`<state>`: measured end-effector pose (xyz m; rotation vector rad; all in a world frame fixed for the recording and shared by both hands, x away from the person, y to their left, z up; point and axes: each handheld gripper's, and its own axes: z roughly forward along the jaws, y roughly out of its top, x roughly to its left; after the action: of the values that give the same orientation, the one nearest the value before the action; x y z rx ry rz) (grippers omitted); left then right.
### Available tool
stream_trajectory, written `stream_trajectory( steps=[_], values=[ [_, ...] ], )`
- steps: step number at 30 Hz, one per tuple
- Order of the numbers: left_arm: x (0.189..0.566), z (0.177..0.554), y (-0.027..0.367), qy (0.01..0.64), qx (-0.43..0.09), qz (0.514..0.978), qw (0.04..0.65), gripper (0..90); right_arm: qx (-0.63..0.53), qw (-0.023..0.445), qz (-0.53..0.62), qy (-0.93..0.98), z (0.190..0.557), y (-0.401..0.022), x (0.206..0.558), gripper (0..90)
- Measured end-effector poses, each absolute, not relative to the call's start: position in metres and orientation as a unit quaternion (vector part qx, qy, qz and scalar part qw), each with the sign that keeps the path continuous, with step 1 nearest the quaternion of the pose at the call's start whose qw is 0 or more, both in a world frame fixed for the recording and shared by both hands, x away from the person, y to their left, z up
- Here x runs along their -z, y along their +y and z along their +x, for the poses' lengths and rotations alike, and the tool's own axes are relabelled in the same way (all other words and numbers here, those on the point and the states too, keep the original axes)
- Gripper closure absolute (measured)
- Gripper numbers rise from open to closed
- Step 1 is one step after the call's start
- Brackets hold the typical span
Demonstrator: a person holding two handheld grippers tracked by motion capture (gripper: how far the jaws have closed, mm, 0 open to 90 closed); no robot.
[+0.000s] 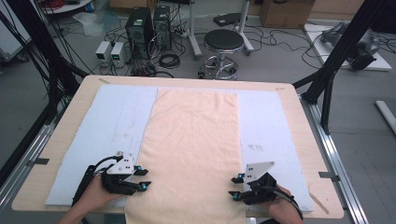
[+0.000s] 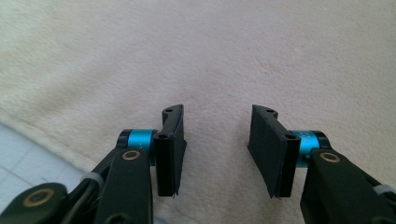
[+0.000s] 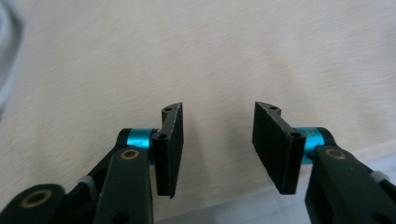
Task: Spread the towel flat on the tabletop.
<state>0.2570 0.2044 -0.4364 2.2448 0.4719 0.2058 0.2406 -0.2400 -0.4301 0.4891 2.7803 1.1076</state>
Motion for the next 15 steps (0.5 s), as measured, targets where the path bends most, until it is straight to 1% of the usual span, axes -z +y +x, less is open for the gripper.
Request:
stream_trajectory(
  steps=[1,3,4,6,7,8,11,13,15],
  values=[
    [0.433,0.263,0.204,0.194,-0.091,0.885,0.413,54.3,-0.369,0.073,0.183,0.908,0.248,-0.241,0.426,49.7],
    [0.429,0.271,0.204,0.198,-0.102,0.878,0.423,52.8,-0.372,0.085,0.199,0.903,0.258,-0.241,0.422,47.6],
    [0.427,0.275,0.203,0.205,-0.105,0.872,0.431,50.9,-0.373,0.096,0.202,0.900,0.264,-0.241,0.420,46.0],
    [0.425,0.279,0.202,0.210,-0.107,0.868,0.437,46.4,-0.377,0.100,0.209,0.897,0.270,-0.240,0.417,44.5],
    [0.423,0.288,0.201,0.223,-0.112,0.859,0.446,45.3,-0.375,0.116,0.221,0.893,0.284,-0.237,0.413,42.8],
    [0.423,0.291,0.201,0.229,-0.121,0.855,0.448,44.8,-0.375,0.121,0.227,0.890,0.290,-0.235,0.412,41.9],
    [0.425,0.303,0.202,0.259,-0.132,0.847,0.446,39.7,-0.370,0.141,0.241,0.886,0.310,-0.231,0.407,39.1],
    [0.426,0.312,0.203,0.276,-0.139,0.845,0.436,38.5,-0.373,0.145,0.254,0.881,0.322,-0.229,0.407,38.1],
    [0.427,0.323,0.203,0.299,-0.148,0.840,0.427,34.8,-0.371,0.154,0.259,0.878,0.334,-0.226,0.408,36.5]
  ],
)
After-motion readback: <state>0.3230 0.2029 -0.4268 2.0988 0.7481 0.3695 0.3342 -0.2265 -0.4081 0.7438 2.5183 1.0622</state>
